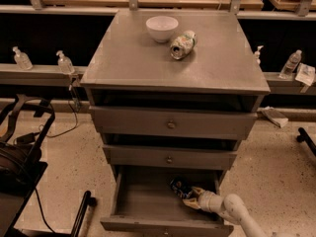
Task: Pick pepsi can from bottom drawer and place on counter
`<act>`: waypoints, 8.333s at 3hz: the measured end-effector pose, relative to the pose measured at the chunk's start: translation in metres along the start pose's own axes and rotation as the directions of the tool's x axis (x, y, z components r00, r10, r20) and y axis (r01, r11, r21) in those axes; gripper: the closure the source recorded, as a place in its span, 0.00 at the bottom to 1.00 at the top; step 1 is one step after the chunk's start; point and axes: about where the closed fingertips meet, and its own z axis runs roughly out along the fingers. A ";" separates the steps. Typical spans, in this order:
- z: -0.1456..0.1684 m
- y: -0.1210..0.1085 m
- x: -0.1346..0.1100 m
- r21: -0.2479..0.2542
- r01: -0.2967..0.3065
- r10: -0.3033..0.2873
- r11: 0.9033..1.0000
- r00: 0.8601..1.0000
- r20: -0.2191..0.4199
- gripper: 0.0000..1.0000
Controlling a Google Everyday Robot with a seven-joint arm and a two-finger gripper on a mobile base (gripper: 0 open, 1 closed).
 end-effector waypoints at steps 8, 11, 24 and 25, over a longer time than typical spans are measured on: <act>-0.015 0.026 -0.134 -0.201 0.210 -0.195 0.957 0.976 0.093 1.00; -0.058 0.071 -0.165 -0.192 0.248 -0.244 0.949 0.969 0.049 1.00; -0.332 0.048 -0.358 -0.210 0.477 -0.430 0.853 0.872 0.235 1.00; -0.333 0.047 -0.360 -0.206 0.472 -0.426 0.857 0.874 0.234 1.00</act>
Offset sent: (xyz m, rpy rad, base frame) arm 0.0452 0.0928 0.0856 0.0566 -0.0966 0.3938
